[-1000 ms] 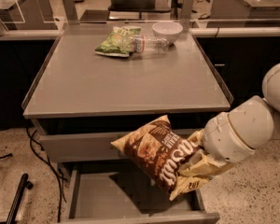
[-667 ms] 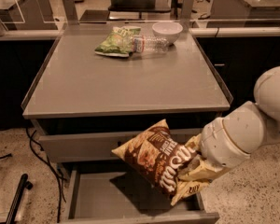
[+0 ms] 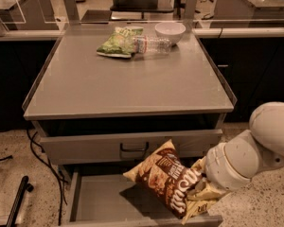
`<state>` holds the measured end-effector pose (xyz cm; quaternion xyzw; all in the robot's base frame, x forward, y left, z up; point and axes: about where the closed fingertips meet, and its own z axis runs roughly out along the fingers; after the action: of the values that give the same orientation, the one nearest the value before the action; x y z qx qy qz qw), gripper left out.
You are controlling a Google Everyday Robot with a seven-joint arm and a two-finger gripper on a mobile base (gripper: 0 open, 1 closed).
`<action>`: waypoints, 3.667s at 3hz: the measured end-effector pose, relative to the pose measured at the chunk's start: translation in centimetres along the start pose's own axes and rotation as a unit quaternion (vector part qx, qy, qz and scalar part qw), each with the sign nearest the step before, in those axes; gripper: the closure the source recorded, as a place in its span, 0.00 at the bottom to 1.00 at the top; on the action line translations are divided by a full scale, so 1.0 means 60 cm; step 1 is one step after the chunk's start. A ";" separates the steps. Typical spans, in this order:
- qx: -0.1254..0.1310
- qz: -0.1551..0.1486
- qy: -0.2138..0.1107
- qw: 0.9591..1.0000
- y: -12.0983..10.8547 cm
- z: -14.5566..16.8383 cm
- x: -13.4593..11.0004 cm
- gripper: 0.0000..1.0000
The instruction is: Place brown chip bag into middle drawer
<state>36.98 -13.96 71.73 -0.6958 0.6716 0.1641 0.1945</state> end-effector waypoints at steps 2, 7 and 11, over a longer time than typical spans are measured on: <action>-0.001 -0.008 -0.002 1.000 0.005 0.082 0.065 1.00; -0.045 0.023 -0.004 0.999 -0.048 0.288 0.166 1.00; 0.077 -0.027 -0.050 0.995 -0.164 0.372 0.175 1.00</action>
Offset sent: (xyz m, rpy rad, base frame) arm 0.0070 -0.0161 -0.1001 0.0185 -0.0236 0.0202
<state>48.01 -11.94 47.62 -0.6879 0.6524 0.1406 0.2852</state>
